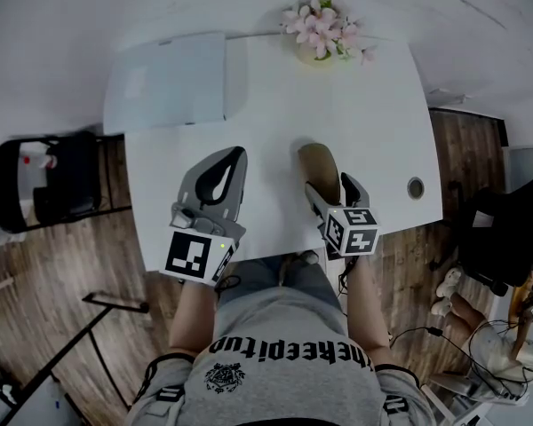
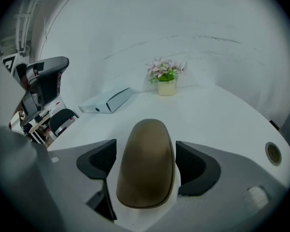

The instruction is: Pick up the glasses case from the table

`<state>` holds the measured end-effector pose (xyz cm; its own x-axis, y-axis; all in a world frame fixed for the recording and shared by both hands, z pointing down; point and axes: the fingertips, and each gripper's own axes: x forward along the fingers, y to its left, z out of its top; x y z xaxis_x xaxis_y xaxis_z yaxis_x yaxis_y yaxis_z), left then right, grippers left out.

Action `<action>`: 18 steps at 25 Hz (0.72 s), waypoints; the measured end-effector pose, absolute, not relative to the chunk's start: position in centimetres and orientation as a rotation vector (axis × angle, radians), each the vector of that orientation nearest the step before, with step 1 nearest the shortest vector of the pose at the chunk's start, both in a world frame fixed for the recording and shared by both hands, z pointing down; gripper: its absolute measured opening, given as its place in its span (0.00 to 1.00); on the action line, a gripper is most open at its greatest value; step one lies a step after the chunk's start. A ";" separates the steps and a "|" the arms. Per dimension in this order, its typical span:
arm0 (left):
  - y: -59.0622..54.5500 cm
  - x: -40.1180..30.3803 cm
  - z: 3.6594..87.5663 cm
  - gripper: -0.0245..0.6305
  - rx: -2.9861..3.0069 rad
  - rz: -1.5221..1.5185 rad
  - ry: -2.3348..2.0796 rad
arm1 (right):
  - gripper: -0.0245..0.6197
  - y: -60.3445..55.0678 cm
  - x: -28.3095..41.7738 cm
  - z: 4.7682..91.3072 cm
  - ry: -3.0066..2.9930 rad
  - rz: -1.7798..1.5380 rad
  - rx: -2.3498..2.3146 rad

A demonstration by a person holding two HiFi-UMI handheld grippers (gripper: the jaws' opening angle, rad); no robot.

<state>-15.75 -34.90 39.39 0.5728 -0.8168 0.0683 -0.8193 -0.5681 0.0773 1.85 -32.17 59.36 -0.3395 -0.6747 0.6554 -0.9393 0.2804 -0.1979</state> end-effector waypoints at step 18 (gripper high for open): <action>-35.6 -16.7 40.3 0.07 2.675 0.077 -1.417 | 0.69 -32.9 1.3 63.3 -2.022 0.822 1.411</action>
<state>-16.74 -35.57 40.33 0.5622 -0.8212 0.0976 -0.8269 -0.5571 0.0764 1.35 -32.91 63.30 -0.3090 -0.6209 0.7205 -0.9475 0.2669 -0.1763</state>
